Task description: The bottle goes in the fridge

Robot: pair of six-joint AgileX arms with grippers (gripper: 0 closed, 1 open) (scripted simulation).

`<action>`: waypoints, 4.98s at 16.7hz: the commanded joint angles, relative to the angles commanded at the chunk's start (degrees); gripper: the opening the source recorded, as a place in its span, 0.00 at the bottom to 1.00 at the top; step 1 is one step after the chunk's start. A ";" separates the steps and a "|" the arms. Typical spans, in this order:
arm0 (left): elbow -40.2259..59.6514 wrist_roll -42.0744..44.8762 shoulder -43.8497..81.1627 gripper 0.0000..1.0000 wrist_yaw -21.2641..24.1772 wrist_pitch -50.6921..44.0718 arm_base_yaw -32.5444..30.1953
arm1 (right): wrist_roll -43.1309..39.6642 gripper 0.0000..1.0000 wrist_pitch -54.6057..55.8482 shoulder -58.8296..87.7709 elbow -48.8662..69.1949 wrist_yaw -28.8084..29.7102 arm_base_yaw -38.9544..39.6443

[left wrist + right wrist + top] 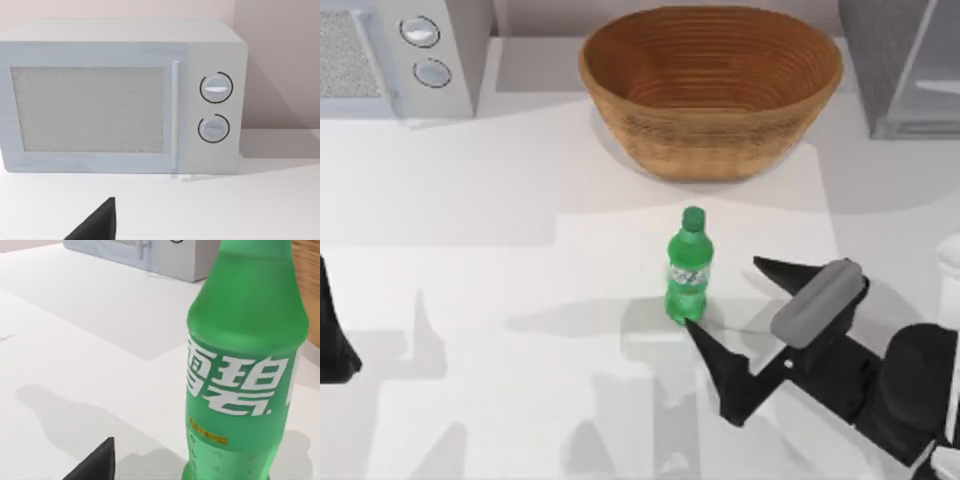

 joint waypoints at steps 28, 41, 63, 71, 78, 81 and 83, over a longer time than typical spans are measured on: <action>0.00 0.00 0.00 1.00 0.00 0.00 0.00 | 0.13 0.48 -10.89 3.02 13.91 1.57 1.54; 0.00 0.00 0.00 1.00 0.00 0.00 0.00 | 0.13 0.01 -10.89 3.02 13.91 1.57 1.54; 0.00 0.00 0.00 1.00 0.00 0.00 0.00 | -1.57 0.01 -19.06 -17.31 1.49 -17.44 -17.24; 0.00 0.00 0.00 1.00 0.00 0.00 0.00 | -3.16 0.01 -30.90 -33.60 -5.08 -14.10 -24.51; 0.00 0.00 0.00 1.00 0.00 0.00 0.00 | -1.11 0.01 -48.64 -69.20 -8.78 -9.63 -28.56; 0.00 0.00 0.00 1.00 0.00 0.00 0.00 | -0.84 0.01 -55.61 -79.85 -10.40 -7.77 -29.05; 0.00 0.00 0.00 1.00 0.00 0.00 0.00 | -0.96 0.01 -62.96 -86.08 -12.42 -5.49 -30.16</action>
